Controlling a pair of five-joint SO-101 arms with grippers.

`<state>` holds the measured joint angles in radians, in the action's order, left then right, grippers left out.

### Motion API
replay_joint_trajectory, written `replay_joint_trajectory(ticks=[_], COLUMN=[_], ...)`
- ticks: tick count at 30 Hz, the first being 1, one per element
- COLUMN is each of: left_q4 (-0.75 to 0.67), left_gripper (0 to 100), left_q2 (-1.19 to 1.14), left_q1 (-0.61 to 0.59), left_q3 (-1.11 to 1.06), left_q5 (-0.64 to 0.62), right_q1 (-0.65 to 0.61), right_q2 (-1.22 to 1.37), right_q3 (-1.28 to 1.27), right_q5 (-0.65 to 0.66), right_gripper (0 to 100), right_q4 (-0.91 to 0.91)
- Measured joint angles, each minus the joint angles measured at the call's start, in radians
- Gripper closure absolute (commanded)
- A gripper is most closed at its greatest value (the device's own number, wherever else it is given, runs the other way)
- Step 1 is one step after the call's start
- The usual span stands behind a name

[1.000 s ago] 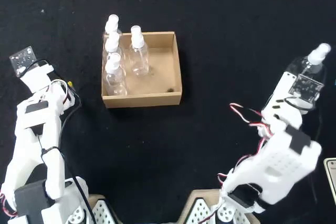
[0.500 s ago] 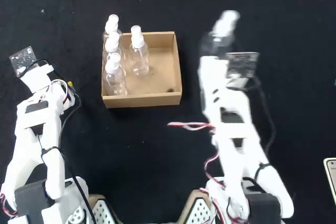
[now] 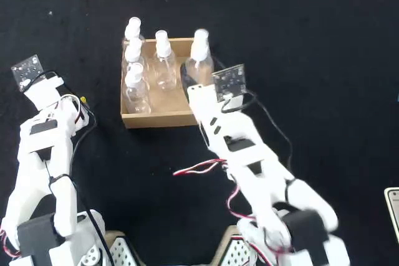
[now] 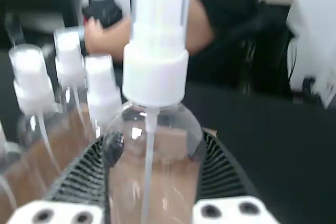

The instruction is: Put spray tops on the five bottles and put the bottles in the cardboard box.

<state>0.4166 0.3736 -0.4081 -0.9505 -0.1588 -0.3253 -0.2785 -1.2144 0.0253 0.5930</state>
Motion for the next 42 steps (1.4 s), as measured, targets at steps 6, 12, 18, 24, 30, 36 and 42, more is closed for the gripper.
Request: replay_joint_trajectory(ticks=[6,12,18,24,30,36,42], left_q4=[0.0,0.0,0.0,0.0,0.0,0.0,0.0], left_gripper=[82,82,82,82,82,82,82], left_q2=[0.0,0.0,0.0,0.0,0.0,0.0,0.0], left_q1=[0.0,0.0,0.0,0.0,0.0,0.0,-0.021], left_q3=[0.0,0.0,0.0,0.0,0.0,0.0,0.0], left_q5=[0.0,0.0,0.0,0.0,0.0,0.0,0.0], right_q1=[-0.002,-0.02,-0.029,-0.032,-0.032,-0.034,-0.035], right_q2=[0.241,0.482,0.649,0.675,0.675,0.675,0.675], right_q3=[0.0,0.028,0.107,0.118,0.118,0.118,0.118], right_q5=[0.0,-0.002,0.0,0.002,0.002,0.0,0.0], right_gripper=[95.6,95.2,95.2,95.1,89.3,81.9,83.5], right_q4=[0.265,0.52,0.617,0.669,0.672,0.672,0.672])
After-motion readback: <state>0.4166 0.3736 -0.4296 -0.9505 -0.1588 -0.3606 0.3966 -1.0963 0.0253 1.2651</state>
